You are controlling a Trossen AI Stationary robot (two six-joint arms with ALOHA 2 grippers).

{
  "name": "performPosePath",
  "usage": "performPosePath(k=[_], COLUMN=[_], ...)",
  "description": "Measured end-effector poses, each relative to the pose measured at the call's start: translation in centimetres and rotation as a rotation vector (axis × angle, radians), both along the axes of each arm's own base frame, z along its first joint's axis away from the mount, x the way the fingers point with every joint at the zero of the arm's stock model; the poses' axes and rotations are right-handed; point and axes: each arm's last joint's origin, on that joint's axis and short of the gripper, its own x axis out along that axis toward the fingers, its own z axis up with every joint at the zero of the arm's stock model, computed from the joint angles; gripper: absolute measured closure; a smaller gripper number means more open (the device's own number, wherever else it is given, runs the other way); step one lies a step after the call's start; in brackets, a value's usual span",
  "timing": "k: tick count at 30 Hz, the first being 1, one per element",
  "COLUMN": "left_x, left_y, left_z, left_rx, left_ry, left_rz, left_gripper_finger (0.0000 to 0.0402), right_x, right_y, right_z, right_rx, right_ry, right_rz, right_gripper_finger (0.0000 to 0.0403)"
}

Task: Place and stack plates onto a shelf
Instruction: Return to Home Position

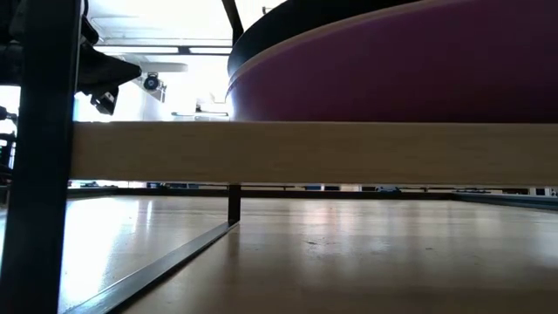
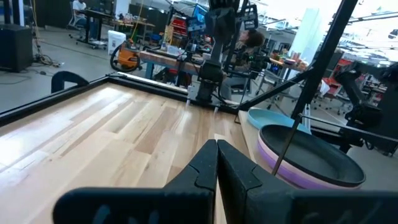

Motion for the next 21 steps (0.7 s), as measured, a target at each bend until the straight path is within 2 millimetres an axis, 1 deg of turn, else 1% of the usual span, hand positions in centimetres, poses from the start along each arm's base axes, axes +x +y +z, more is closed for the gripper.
performPosePath(k=[4, 7, 10, 15, 21], left_x=[0.0, 0.0, 0.0, 0.0, 0.0], left_y=[0.0, 0.0, 0.0, 0.0, 0.0], left_z=[0.0, 0.0, 0.0, 0.0, 0.0], left_rx=[0.000, 0.000, 0.000, 0.000, 0.000], left_ry=[0.000, 0.000, 0.000, 0.000, 0.000], left_rz=[0.000, 0.000, 0.000, 0.000, 0.000], left_gripper_finger=[0.0401, 0.0401, 0.0401, 0.0401, 0.0401], right_x=[-0.6, -0.9, -1.2, -1.7, -2.7], right_y=[0.1, 0.1, 0.2, 0.4, 0.4], right_z=[-2.5, -3.9, -4.6, -5.4, -6.3], right_rx=[0.016, -0.021, -0.061, -0.075, -0.090], right_ry=[-0.091, -0.099, -0.102, -0.111, -0.160], right_rz=[0.013, 0.032, 0.057, 0.110, 0.108], right_gripper_finger=[0.0402, 0.0402, 0.0403, 0.0403, 0.0403])
